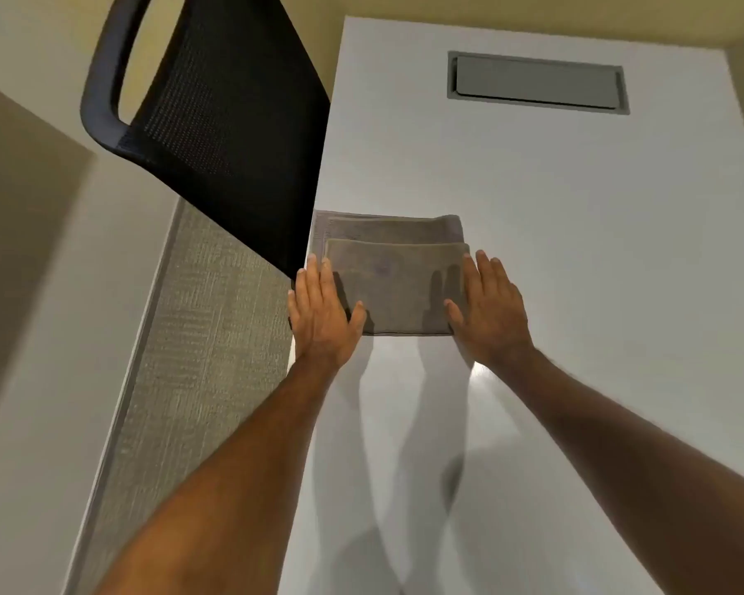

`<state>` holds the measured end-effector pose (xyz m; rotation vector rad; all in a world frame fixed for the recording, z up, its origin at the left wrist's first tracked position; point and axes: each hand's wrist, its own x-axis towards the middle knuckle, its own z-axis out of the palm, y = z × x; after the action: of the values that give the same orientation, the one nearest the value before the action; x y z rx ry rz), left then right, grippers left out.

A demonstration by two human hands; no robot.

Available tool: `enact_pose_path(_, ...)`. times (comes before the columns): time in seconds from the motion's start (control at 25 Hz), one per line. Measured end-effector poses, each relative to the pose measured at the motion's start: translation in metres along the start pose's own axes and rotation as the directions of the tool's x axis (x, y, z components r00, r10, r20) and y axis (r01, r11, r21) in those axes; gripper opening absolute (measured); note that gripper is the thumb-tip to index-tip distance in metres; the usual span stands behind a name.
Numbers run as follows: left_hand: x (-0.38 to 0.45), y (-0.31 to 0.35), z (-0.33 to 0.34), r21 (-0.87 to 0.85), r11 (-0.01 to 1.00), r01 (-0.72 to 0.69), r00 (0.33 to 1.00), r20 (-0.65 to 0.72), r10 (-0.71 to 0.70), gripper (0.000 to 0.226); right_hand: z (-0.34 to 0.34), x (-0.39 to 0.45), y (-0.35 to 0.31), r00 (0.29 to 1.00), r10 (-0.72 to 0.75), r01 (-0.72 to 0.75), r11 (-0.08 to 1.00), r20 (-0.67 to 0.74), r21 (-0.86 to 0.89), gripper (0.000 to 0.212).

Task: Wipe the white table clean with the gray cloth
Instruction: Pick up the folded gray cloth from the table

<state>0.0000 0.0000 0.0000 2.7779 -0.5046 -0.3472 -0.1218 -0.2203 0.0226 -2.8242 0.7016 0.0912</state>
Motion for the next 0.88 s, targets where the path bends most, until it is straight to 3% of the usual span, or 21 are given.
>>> enact_pose_path(0.08,0.01,-0.004,0.012,-0.025,0.999,0.048,0.999,0.014,-0.048,0.09,0.01,0.012,-0.005,0.989,0.001,-0.002,1.0,0.147,0.009,0.085)
enact_pose_path(0.16,0.019,-0.005,0.022,-0.051,0.998,0.048,0.999,0.014,-0.047,0.089,0.015,0.022,-0.006,0.979,-0.015,0.009,1.0,0.205,0.029,0.09)
enact_pose_path(0.24,0.025,-0.001,0.029,-0.116,0.992,0.053,0.999,0.008,-0.053,0.088,0.019,0.031,-0.012,0.983,0.047,-0.083,0.977,0.176,0.199,0.09)
enact_pose_path(0.4,0.03,0.008,0.03,-0.169,0.978,0.121,0.992,-0.028,-0.127,0.085,0.021,0.038,-0.026,0.97,0.229,-0.234,0.806,0.077,0.544,0.077)
enact_pose_path(0.48,0.037,0.011,0.027,-0.212,0.961,0.176,0.981,-0.043,-0.189,0.08,0.022,0.041,-0.035,0.913,0.39,-0.383,0.72,0.118,0.578,0.079)
enact_pose_path(0.56,0.044,0.013,0.024,-0.27,0.937,0.223,0.972,-0.009,-0.234,0.063,0.024,0.045,-0.036,0.824,0.511,-0.556,0.642,0.247,0.528,0.074)
enact_pose_path(0.64,0.049,0.017,0.022,-0.323,0.913,0.251,0.967,0.037,-0.252,0.043,0.022,0.048,-0.036,0.776,0.503,-0.629,0.581,0.379,0.516,0.05)
enact_pose_path(0.72,0.045,0.021,0.021,-0.363,0.896,0.257,0.965,0.051,-0.257,0.033,0.015,0.046,-0.03,0.782,0.429,-0.622,0.498,0.453,0.604,0.026)
enact_pose_path(0.88,0.023,0.035,0.011,-0.537,0.799,0.27,0.961,0.099,-0.259,0.034,-0.012,0.018,-0.021,0.882,0.28,-0.471,0.49,0.379,0.733,0.028)
